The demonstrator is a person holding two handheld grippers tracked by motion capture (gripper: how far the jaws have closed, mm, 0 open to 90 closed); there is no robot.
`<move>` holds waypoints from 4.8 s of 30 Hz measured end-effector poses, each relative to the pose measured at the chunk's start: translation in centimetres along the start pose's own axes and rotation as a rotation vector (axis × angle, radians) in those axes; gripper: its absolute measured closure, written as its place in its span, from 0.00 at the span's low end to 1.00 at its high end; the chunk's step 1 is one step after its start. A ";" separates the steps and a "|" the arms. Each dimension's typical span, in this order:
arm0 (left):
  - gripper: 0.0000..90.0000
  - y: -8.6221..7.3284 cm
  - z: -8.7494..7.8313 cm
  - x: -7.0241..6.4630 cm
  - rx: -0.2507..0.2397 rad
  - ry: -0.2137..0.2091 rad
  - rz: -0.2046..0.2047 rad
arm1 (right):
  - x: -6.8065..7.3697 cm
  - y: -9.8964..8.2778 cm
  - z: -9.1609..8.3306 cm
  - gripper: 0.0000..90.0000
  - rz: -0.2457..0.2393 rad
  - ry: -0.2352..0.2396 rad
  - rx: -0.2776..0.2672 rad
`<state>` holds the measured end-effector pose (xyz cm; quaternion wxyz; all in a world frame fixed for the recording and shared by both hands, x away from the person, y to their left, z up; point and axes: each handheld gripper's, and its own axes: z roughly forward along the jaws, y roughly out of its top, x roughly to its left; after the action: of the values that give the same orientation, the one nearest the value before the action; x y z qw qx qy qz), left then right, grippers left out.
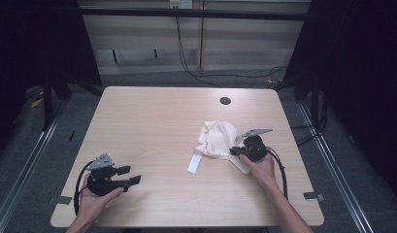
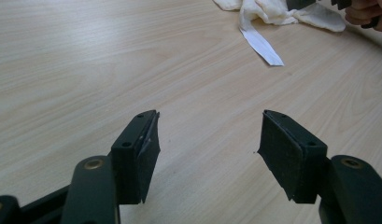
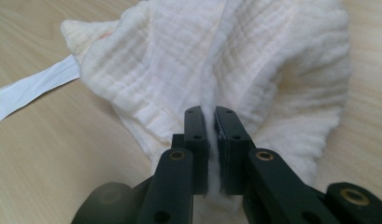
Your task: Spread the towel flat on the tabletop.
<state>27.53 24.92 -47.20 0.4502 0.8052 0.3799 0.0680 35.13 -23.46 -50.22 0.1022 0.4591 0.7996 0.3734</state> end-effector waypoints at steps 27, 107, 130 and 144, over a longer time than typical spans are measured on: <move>0.61 2.2 1.9 -2.8 0.015 -0.058 0.034 | 5.1 -2.7 -2.1 0.94 -0.096 0.087 0.057; 0.69 5.4 8.2 -4.0 0.098 -0.104 0.105 | 7.5 0.6 -7.1 0.98 -0.124 0.080 -0.219; 0.64 5.8 12.8 -4.9 0.128 -0.146 0.106 | 2.2 -3.9 -7.4 0.98 -0.023 -0.085 -0.088; 0.93 5.2 13.7 -6.1 0.118 -0.180 0.175 | 2.1 -4.1 -7.7 0.98 -0.023 -0.085 -0.121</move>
<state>32.29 9.97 -49.78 0.4267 0.8631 0.2698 0.0118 27.32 -26.88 -47.29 0.1680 0.4586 0.7756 0.3999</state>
